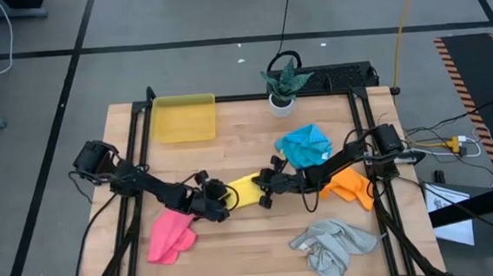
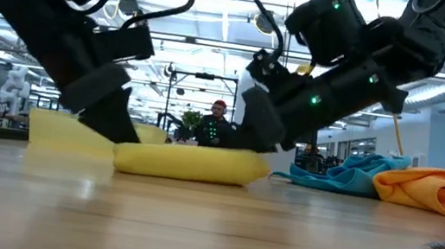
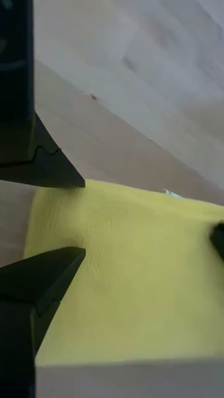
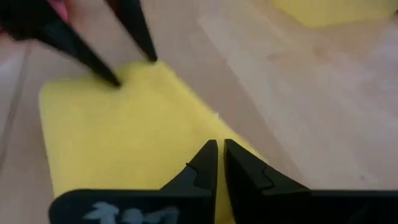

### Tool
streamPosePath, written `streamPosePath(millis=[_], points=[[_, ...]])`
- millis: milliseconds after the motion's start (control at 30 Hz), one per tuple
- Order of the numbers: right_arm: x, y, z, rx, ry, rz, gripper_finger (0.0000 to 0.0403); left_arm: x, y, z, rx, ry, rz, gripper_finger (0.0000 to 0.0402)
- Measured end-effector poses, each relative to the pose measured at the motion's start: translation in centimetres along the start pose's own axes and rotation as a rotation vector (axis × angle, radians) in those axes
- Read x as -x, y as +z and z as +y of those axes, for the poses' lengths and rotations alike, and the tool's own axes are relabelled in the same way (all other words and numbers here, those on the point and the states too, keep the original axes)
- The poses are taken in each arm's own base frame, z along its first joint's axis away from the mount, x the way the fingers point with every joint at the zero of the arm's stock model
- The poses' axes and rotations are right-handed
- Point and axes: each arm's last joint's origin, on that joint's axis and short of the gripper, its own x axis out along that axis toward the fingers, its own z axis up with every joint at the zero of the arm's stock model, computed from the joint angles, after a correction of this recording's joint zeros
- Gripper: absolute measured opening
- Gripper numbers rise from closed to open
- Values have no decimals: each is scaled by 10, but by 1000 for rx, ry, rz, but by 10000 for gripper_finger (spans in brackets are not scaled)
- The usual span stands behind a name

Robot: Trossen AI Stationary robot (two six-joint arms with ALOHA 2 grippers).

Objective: Fold microfiber towels
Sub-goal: Fold the yellow microfiber cloth

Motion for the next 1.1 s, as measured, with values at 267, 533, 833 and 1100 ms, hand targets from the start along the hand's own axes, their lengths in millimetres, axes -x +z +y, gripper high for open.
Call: streamPosePath(millis=[267,533,833,1100], points=[[3,7,5,-58,78,-31,18,2,-1,-2,-11,-11,5,170],[-3,-8,5,-54,32,13,18,2,-1,-3,-10,-32,12,170],[0,2,2,-26,31,-19,18,5,-6,-3,-44,-35,65,170],[10,8,23,-66,207,-78,18,34,7,-7,-22,-87,-36,170]])
